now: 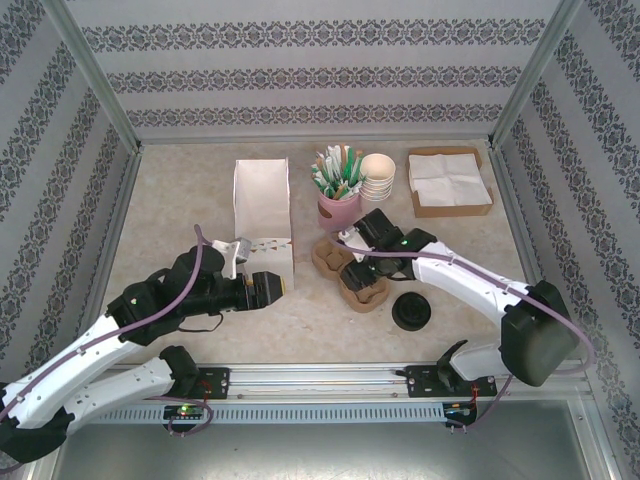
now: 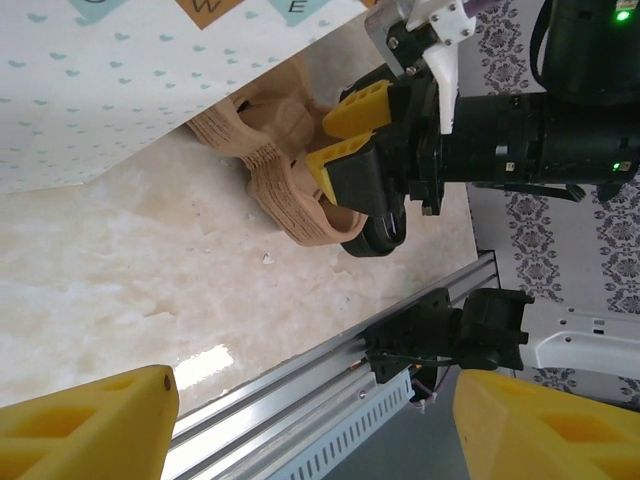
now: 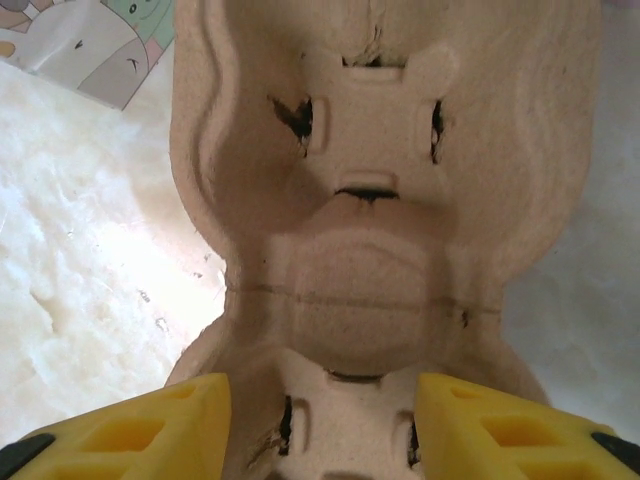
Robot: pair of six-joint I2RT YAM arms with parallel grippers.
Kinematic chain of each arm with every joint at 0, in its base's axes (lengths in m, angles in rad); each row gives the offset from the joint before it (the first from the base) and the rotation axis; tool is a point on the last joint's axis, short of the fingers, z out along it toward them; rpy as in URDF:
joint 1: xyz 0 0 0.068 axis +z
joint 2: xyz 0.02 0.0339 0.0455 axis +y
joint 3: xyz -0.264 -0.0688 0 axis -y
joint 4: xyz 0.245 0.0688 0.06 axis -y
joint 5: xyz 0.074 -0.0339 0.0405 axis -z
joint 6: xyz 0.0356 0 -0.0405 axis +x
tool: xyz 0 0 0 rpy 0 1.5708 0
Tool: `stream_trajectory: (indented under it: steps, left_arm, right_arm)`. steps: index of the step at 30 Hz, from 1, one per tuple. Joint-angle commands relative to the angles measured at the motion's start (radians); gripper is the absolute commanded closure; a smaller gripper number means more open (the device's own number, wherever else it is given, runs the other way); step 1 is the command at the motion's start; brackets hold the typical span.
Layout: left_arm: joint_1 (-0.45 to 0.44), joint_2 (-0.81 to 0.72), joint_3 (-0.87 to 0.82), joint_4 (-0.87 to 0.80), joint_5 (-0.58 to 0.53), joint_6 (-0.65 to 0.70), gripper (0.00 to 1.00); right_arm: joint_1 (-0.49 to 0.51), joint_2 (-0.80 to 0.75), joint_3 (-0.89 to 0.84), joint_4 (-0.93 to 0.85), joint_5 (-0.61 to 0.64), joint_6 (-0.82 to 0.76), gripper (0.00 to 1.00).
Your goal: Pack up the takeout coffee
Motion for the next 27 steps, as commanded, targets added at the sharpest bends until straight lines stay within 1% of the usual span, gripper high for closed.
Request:
stream_trajectory:
  steps: [1, 2, 4, 6, 7, 10, 13, 16, 19, 20, 21, 27]
  left_arm:
    - [-0.015, -0.01, 0.005, 0.044, -0.028, -0.017, 0.26]
    - [-0.015, -0.009, 0.009, 0.038, -0.03, -0.009, 0.26]
    - [-0.015, -0.01, 0.017, 0.025, -0.04, 0.009, 0.26]
    - [-0.016, -0.013, 0.027, 0.006, -0.055, 0.029, 0.25]
    - [-0.016, -0.016, 0.033, -0.008, -0.069, 0.04, 0.25]
    - [-0.015, -0.028, 0.043, -0.029, -0.094, 0.074, 0.25]
    - [-0.016, -0.042, 0.04, -0.024, -0.101, 0.1, 0.24]
    - [-0.015, -0.054, 0.04, -0.023, -0.099, 0.12, 0.23]
    - [-0.014, -0.065, 0.033, -0.022, -0.099, 0.132, 0.22]
    - [-0.014, -0.07, 0.03, -0.02, -0.099, 0.135, 0.22]
    - [-0.015, -0.074, 0.027, -0.017, -0.099, 0.139, 0.22]
    - [-0.014, -0.081, 0.012, 0.006, -0.097, 0.163, 0.21]
  right_arm:
    - [0.005, -0.02, 0.045, -0.01, 0.024, -0.162, 0.45]
    - [0.007, -0.036, 0.045, -0.016, 0.01, -0.239, 0.44]
    - [0.006, -0.093, 0.023, -0.014, -0.041, -0.443, 0.38]
    - [0.003, -0.147, -0.007, -0.006, -0.092, -0.662, 0.36]
    - [-0.012, -0.158, -0.006, -0.01, -0.106, -0.738, 0.34]
    - [-0.087, -0.13, 0.049, -0.141, -0.233, -0.996, 0.35]
    - [-0.128, -0.074, 0.07, -0.181, -0.27, -1.17, 0.33]
    - [-0.146, 0.009, 0.118, -0.246, -0.267, -1.286, 0.29]
    - [-0.144, 0.07, 0.145, -0.246, -0.238, -1.351, 0.25]
    - [-0.14, 0.087, 0.16, -0.245, -0.233, -1.365, 0.09]
    - [-0.137, 0.101, 0.176, -0.247, -0.233, -1.374, 0.08]
    - [-0.109, 0.172, 0.235, -0.237, -0.206, -1.398, 0.07]
